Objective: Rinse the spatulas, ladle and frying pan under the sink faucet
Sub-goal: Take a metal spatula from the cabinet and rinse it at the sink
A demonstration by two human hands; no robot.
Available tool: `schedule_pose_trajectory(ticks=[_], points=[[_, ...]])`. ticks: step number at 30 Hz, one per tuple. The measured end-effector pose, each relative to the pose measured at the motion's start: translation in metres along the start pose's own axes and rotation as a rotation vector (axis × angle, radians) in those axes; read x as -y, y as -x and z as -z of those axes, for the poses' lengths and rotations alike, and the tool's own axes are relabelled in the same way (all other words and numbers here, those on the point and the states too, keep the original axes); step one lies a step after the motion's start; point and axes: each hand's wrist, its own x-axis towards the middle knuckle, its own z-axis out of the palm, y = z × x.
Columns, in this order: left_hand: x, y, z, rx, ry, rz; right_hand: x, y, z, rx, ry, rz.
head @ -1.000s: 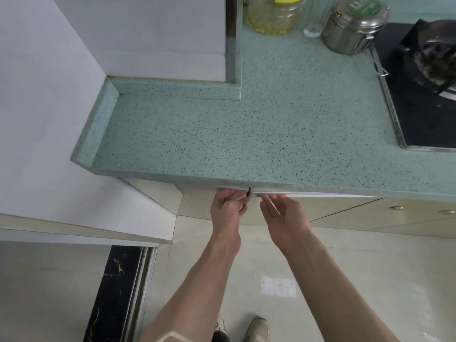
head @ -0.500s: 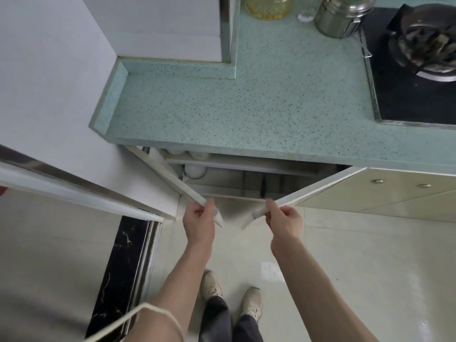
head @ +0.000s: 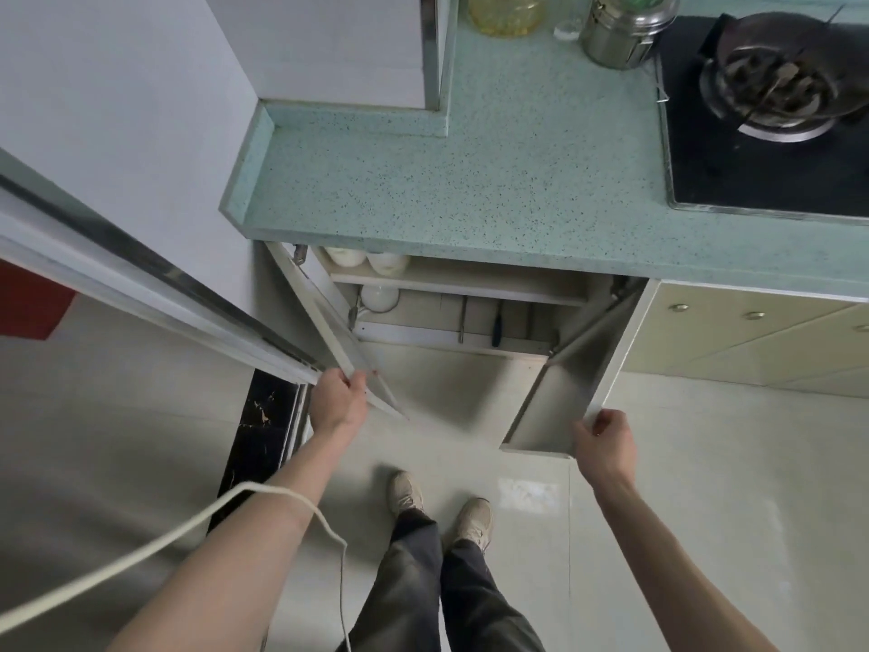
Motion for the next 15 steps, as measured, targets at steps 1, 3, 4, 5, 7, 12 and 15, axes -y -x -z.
schedule_pose_trajectory(ticks=[1,3,4,5,7,12,15], points=[[0.005,0.000,0.005,-0.004,-0.038,-0.007,-0.005,-0.002,0.007,-0.005,0.032,0.018],[0.014,-0.001,0.012,-0.012,-0.106,-0.018,-0.015,-0.007,0.018,-0.016,0.095,0.058],[0.018,-0.002,0.015,-0.017,-0.133,-0.014,-0.019,-0.009,0.023,-0.029,0.130,0.073],[0.022,-0.003,0.019,-0.023,-0.156,-0.002,-0.024,-0.011,0.027,-0.045,0.165,0.083],[0.031,-0.005,0.027,-0.030,-0.206,0.012,-0.032,-0.013,0.034,-0.079,0.235,0.098],[0.040,-0.008,0.045,-0.067,-0.353,-0.002,-0.044,-0.011,0.050,-0.164,0.367,0.084],[0.042,-0.002,0.043,-0.090,-0.434,0.003,-0.052,-0.011,0.056,-0.161,0.402,0.119]])
